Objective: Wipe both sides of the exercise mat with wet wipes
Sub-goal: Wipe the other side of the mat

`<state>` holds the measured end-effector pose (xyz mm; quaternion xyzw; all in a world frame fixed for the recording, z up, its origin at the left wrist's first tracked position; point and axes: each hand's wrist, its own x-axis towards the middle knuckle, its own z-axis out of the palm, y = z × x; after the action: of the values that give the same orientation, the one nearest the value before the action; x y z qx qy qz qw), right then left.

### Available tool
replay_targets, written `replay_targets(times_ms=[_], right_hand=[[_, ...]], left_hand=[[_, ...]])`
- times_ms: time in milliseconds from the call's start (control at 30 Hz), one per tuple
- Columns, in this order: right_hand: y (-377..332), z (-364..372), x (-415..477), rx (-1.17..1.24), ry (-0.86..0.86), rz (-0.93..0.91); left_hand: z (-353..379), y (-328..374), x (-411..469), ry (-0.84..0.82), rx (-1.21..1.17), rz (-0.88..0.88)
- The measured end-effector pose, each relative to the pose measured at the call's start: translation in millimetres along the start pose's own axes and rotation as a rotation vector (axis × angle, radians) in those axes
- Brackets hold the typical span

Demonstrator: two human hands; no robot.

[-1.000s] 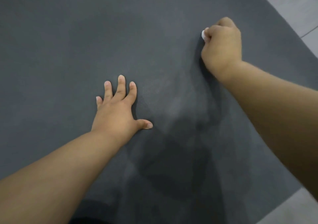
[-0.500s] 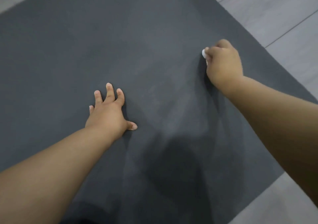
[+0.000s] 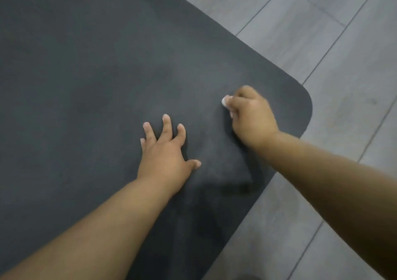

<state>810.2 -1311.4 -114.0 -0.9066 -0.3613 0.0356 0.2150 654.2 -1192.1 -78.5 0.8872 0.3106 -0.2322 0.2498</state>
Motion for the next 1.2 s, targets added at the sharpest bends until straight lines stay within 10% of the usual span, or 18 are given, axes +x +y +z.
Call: replay_targets(times_ms=[167,367,633,900,1133,1200], right_hand=[[-9.2,-3.6,-51.9,0.091,-0.196,-0.443],[70.1,-40.1,4.4,-0.148,0.078,0.155],[9.4,-19.2,-105.0,0.108,-0.238,-0.455],[97.8,-53.9,-36.8,-0.237,0.092,0.253],[35.6,-35.3,-100.1,0.089,-0.171,-0.347],[62.1,-39.3,-65.7,0.015,-0.058,-0.196]], left_hand=[[11.3,-6.7,2.8,0.032,0.053,0.007],[10.1,-3.6,1.2,0.042,0.049,-0.003],[11.8,-3.2,2.3,0.062,0.082,-0.01],[4.1,6.5,-1.0,0.04,0.094,-0.059],[-3.5,10.0,0.3,0.054,0.12,-0.064],[-7.5,9.1,2.8,0.141,0.086,-0.049]])
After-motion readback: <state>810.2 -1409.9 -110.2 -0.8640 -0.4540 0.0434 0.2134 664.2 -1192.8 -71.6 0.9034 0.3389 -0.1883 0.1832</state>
